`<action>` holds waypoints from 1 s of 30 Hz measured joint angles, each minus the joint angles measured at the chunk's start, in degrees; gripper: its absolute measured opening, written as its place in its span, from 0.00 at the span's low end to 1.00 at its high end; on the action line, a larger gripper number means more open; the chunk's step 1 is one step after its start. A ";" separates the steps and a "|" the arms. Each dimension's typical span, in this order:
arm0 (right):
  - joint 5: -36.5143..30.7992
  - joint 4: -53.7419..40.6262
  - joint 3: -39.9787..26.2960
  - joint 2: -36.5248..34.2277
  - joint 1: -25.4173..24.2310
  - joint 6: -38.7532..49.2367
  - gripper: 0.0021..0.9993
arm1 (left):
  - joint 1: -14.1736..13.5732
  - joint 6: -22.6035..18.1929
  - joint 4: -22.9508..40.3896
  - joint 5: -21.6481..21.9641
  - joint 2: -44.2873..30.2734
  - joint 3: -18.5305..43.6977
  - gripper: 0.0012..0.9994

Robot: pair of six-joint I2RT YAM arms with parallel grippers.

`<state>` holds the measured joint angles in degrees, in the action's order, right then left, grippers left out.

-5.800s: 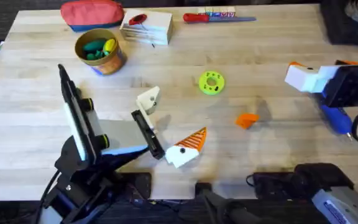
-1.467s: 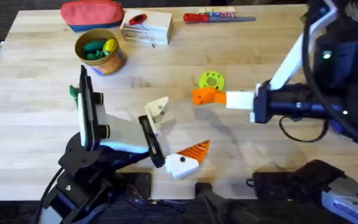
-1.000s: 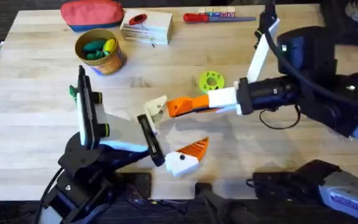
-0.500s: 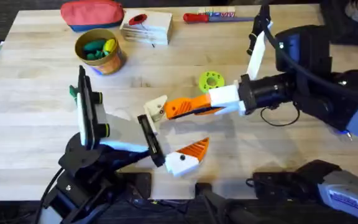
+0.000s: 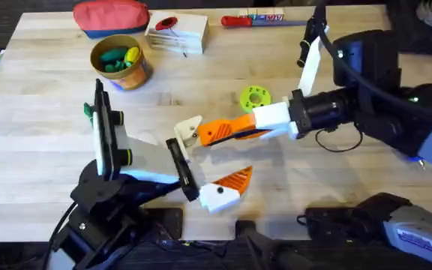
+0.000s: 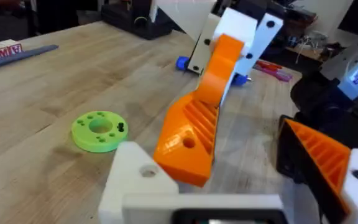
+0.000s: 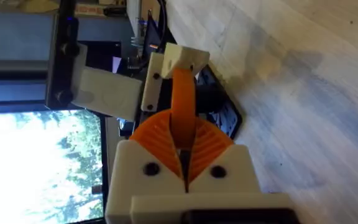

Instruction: Pick up the gripper from the table and insert it into the empty holder that is missing its gripper. Then pick up a screw, insert it into the mounting hole, and use the screwdriver to tighten it. Finally, clean up the table by picking up the vegetable and placing it into the bucket.

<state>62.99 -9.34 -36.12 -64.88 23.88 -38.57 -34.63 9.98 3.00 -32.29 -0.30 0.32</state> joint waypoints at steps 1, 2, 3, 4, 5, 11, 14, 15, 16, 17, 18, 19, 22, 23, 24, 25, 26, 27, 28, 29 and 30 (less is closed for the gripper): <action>0.02 0.02 0.00 -0.16 0.00 0.00 0.00 | 0.00 0.00 -0.01 0.06 -0.01 0.00 0.99; 0.04 0.04 0.00 -0.49 0.00 0.00 0.00 | 0.00 0.00 -0.01 0.12 0.01 0.00 0.99; 0.05 0.09 0.00 -0.96 0.00 -0.01 0.00 | 0.00 0.02 -0.02 0.16 -0.02 0.00 0.99; 0.02 0.13 0.00 -1.59 0.01 -0.02 0.00 | -0.02 0.01 0.00 -0.03 0.00 0.00 0.99; 0.13 0.21 0.00 -2.34 0.02 -0.04 0.00 | -0.02 0.19 0.02 -0.05 -0.02 0.00 0.99; 3.13 4.19 0.00 -6.41 -0.04 -1.09 0.00 | 0.07 1.21 0.05 1.04 -0.02 0.00 0.99; 4.38 7.12 0.00 -7.98 -0.07 -2.88 0.00 | 0.23 1.20 0.04 1.98 -0.02 0.00 0.99; 4.58 7.71 0.00 -8.34 -0.07 -3.55 0.00 | 0.28 1.18 0.03 2.15 -0.02 0.00 0.99; 4.81 8.18 0.00 -8.61 -0.07 -4.24 0.00 | 0.31 1.18 0.03 2.29 -0.02 0.00 0.99; 5.00 8.56 0.00 -8.88 -0.07 -4.94 0.00 | 0.32 1.18 0.03 2.38 -0.02 0.00 0.99; 5.27 8.92 0.00 -9.20 -0.07 -5.73 0.00 | 0.33 1.20 0.03 2.46 0.00 0.00 0.99; 5.49 9.12 0.00 -9.55 -0.07 -6.37 0.00 | 0.33 1.20 0.05 2.55 -0.02 0.00 0.99; 6.41 9.64 0.00 -11.17 -0.13 -8.28 0.00 | 0.33 1.27 0.07 2.70 -0.02 0.00 0.99; 6.83 9.82 0.00 -11.86 -0.15 -8.89 0.00 | 0.33 1.31 0.07 2.58 -0.02 0.00 0.99; 7.19 10.04 0.00 -12.52 -0.15 -9.35 0.00 | 0.31 1.41 0.07 2.31 -0.02 0.00 0.99; 7.49 10.38 -0.02 -13.20 -0.15 -9.77 0.00 | 0.31 1.49 0.07 1.94 -0.02 0.00 0.99; 7.89 10.97 -0.02 -13.90 -0.11 -10.26 0.00 | 0.24 1.51 0.07 1.52 -0.02 0.00 0.99; 8.15 11.64 -0.02 -14.38 -0.11 -10.80 0.00 | 0.14 1.58 0.07 1.29 -0.02 0.00 0.99; 8.43 12.67 -0.02 -14.84 -0.11 -11.40 0.00 | 0.04 1.64 0.07 1.09 -0.02 0.00 0.99; 8.46 13.73 -0.02 -15.09 -0.08 -12.01 0.00 | 0.04 1.66 0.05 0.89 -0.02 0.00 0.99; 8.45 14.91 -0.02 -15.31 -0.03 -12.65 0.00 | 0.04 1.63 0.05 0.72 -0.02 0.00 0.99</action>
<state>71.44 5.57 -36.14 -80.19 23.85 -51.22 -34.59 11.60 3.05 -31.57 -0.32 0.32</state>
